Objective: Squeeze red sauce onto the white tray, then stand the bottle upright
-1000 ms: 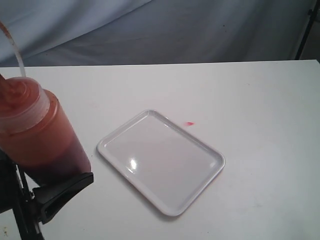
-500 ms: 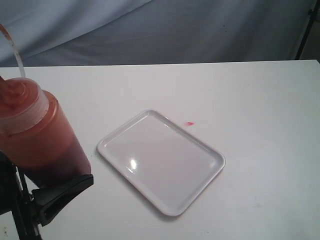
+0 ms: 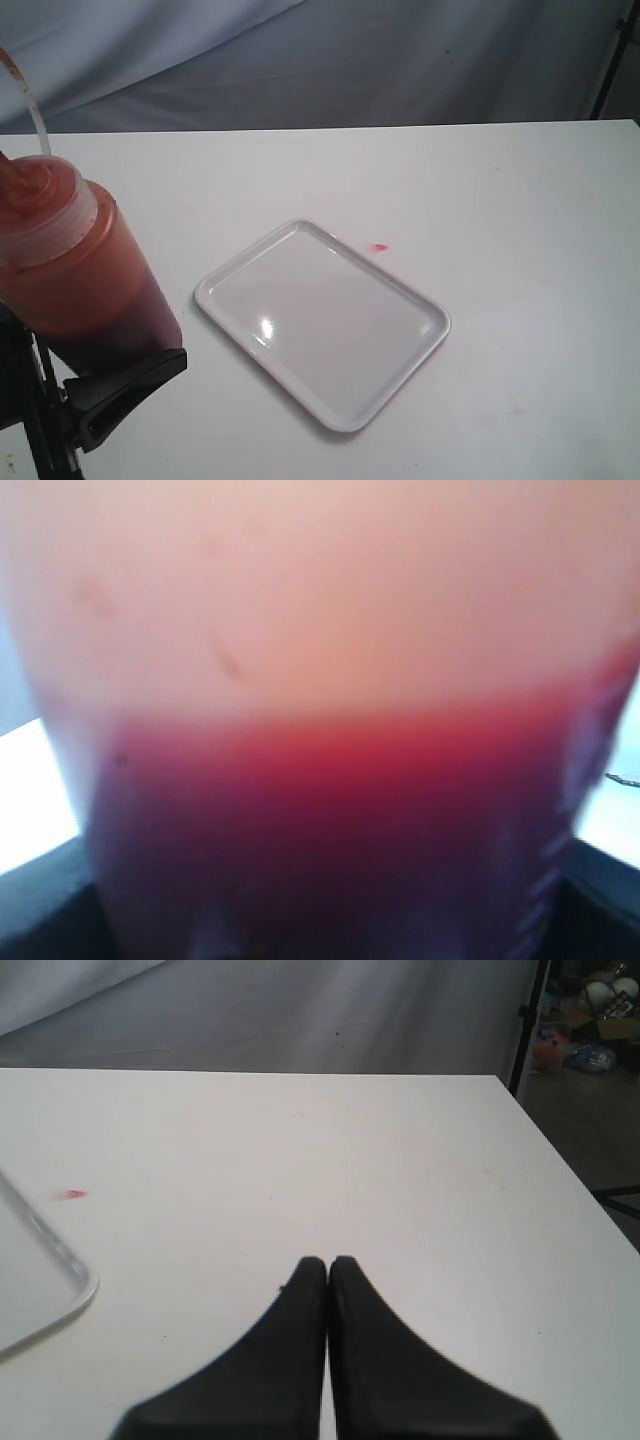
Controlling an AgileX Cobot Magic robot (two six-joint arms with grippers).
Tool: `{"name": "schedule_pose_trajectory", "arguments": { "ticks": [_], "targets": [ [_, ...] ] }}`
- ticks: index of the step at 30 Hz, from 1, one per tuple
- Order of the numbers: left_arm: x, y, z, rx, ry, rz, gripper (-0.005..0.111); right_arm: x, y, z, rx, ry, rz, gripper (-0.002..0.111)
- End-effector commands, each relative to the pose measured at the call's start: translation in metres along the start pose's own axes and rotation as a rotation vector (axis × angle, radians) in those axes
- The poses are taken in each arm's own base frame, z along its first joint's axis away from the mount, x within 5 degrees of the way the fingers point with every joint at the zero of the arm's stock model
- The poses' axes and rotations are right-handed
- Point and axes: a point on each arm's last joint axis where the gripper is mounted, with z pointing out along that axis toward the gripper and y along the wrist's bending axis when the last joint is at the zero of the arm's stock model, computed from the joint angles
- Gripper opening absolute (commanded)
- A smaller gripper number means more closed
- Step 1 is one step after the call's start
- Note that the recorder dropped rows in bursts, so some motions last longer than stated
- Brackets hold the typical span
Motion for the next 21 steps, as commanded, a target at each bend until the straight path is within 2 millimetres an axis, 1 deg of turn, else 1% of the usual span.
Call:
{"name": "schedule_pose_trajectory", "arguments": {
  "ticks": [1, 14, 21],
  "targets": [
    [-0.0072, -0.0015, -0.0004, 0.007, -0.07, -0.012, 0.0, 0.0004, 0.0004, -0.0001, -0.005, -0.006, 0.01, 0.0],
    [-0.0072, -0.0015, -0.0004, 0.007, -0.07, -0.013, 0.0, 0.0004, 0.0004, -0.0001, -0.005, -0.006, 0.01, 0.0],
    [-0.007, -0.0014, -0.0003, 0.008, -0.069, -0.015, 0.0, -0.0027, -0.0002, -0.0002, 0.001, -0.041, 0.001, 0.0]
  ]
}}
